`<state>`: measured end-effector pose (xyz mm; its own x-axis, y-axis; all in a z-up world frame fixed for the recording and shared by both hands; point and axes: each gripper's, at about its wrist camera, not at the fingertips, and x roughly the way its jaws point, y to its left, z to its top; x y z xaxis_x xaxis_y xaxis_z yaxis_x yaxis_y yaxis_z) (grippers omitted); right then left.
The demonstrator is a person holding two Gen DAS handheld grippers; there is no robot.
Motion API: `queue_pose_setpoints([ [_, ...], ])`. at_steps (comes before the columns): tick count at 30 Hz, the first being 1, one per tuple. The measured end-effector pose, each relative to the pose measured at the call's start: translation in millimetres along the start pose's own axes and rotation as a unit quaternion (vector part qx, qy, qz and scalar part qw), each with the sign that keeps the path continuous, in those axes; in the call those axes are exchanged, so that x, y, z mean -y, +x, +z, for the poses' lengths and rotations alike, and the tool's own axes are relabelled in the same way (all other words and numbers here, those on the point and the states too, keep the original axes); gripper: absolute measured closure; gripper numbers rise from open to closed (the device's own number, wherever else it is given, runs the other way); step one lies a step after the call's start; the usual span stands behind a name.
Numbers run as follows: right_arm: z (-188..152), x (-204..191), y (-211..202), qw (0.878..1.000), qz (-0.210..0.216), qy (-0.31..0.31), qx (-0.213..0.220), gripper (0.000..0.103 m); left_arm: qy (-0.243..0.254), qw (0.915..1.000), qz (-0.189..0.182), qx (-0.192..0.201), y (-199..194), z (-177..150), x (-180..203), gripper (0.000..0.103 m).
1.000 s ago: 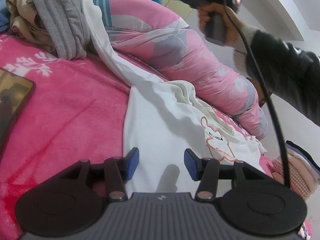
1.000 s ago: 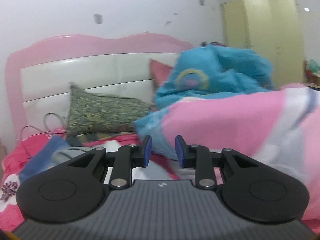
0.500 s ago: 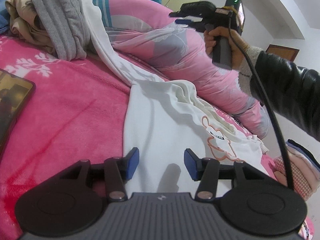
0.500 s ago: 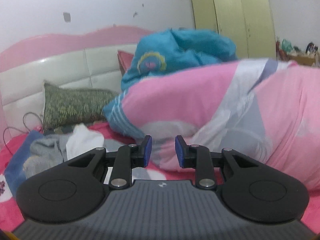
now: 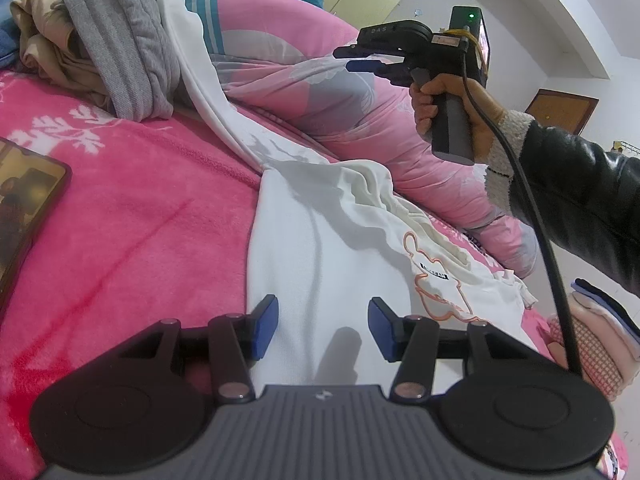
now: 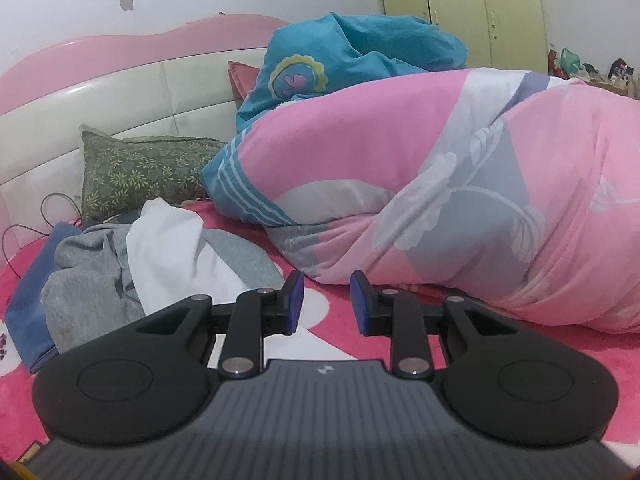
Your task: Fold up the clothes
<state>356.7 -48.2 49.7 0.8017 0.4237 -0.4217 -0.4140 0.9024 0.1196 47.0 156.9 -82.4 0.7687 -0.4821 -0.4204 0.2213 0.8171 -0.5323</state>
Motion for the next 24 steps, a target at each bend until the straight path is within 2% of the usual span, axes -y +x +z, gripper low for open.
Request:
queue_pose_setpoints([
  [15,-7,-3,2,1.000,0.010,0.002,-0.019,0.078,0.000,1.0000,0.000,0.000,1,2,-2,0.052],
  [18,-12,-8,8,0.999,0.020,-0.004,-0.039,0.078,0.000,1.0000,0.000,-0.001,0,2,-1,0.052],
  [24,-35,-23,28,0.993,0.033,-0.025,-0.110,0.078,0.001,1.0000,0.000,0.000,0,2,0,0.052],
])
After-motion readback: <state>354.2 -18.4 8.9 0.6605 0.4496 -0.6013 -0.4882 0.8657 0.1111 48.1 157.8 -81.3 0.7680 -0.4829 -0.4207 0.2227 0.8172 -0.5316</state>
